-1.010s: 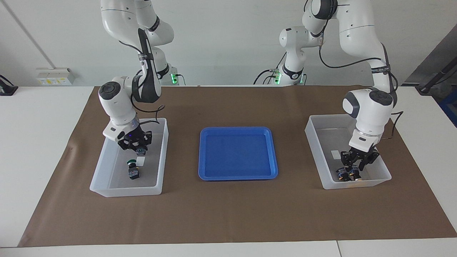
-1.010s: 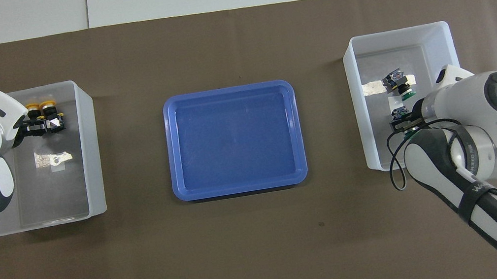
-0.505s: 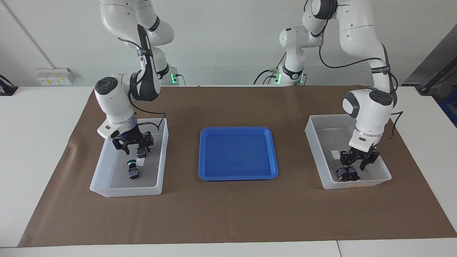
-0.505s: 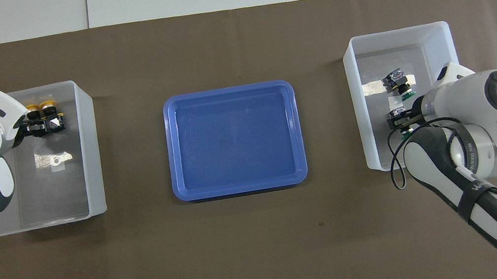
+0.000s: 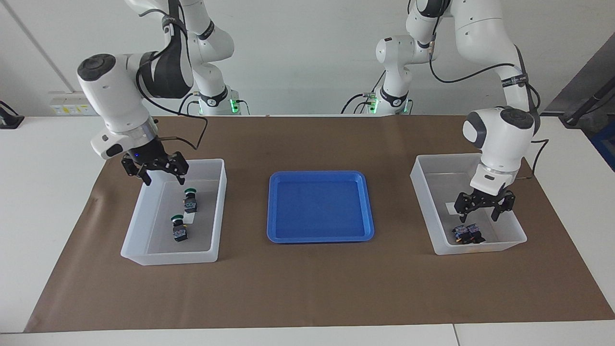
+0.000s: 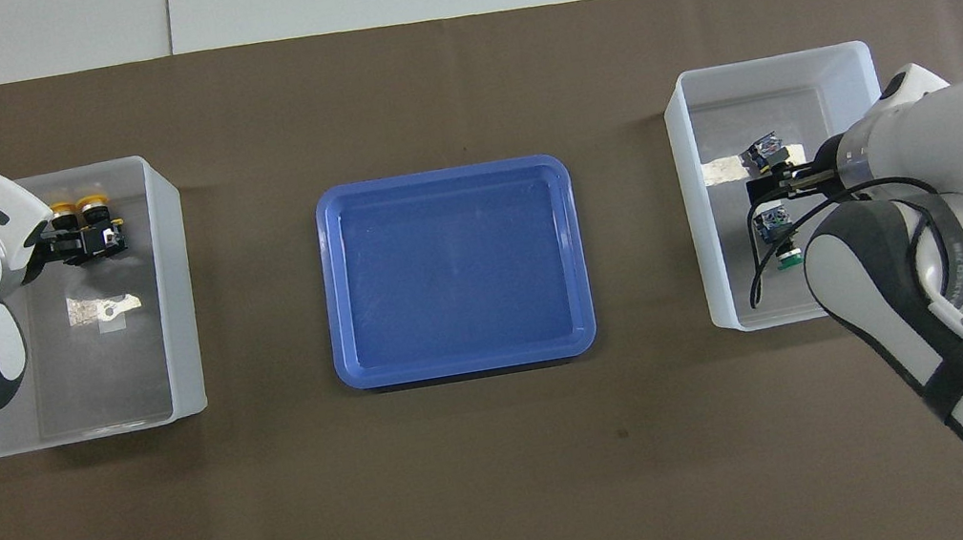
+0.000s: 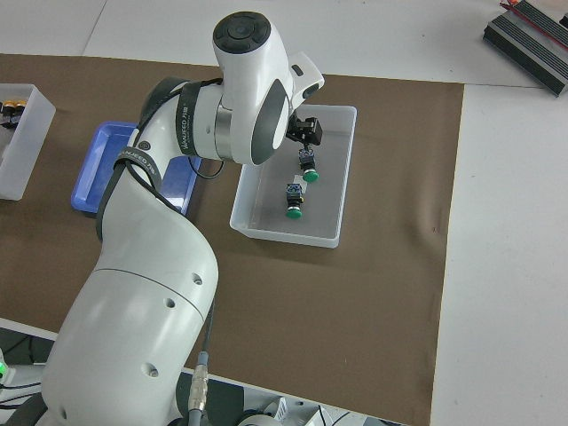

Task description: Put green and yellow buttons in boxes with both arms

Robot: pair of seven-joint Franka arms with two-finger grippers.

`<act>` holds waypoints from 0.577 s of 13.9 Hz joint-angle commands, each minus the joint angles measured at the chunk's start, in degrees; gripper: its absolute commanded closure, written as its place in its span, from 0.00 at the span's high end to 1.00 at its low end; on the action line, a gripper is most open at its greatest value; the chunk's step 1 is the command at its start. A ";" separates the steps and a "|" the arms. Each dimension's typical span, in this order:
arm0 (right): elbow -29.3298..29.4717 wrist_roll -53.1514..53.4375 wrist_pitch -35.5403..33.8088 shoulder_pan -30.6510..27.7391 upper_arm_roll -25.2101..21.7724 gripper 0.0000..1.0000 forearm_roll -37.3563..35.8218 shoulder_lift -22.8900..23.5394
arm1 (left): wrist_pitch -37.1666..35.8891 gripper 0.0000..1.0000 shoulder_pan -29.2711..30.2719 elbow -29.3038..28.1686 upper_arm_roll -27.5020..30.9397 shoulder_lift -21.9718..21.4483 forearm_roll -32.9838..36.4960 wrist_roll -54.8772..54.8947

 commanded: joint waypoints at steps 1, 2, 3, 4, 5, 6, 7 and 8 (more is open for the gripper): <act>6.73 1.36 -11.32 -1.24 0.27 1.00 -2.18 -1.03 | -7.15 1.00 -2.42 -1.91 0.61 -6.14 1.05 -0.19; 8.40 1.36 -14.58 -1.94 0.27 1.00 -2.27 -1.56 | -9.34 1.00 -2.94 -2.44 0.52 -7.38 1.05 -0.45; 10.07 1.28 -17.31 -2.29 0.27 1.00 -2.44 -1.83 | -11.72 1.00 -4.43 -2.62 0.60 -9.05 1.05 -0.54; 12.18 1.10 -19.86 -3.08 0.36 1.00 -3.23 -1.75 | -13.57 1.00 -4.88 -2.79 0.61 -10.37 1.05 -0.63; 14.03 0.75 -21.45 -3.35 0.27 1.00 -3.85 -1.83 | -15.76 1.00 -4.88 -2.80 0.52 -12.47 1.05 -0.89; 14.31 0.75 -22.34 -4.57 0.79 1.00 -3.94 -2.09 | -18.39 1.00 -4.88 -2.80 0.43 -14.32 1.05 -1.16; 14.66 0.75 -22.87 -6.06 1.58 1.00 -3.94 -2.88 | -20.25 1.00 -4.97 -2.80 0.34 -16.08 1.05 -1.59; 14.75 0.75 -23.66 -7.29 2.89 1.00 -3.94 -3.32 | -20.79 1.00 -4.88 -2.71 0.25 -17.40 1.05 -1.77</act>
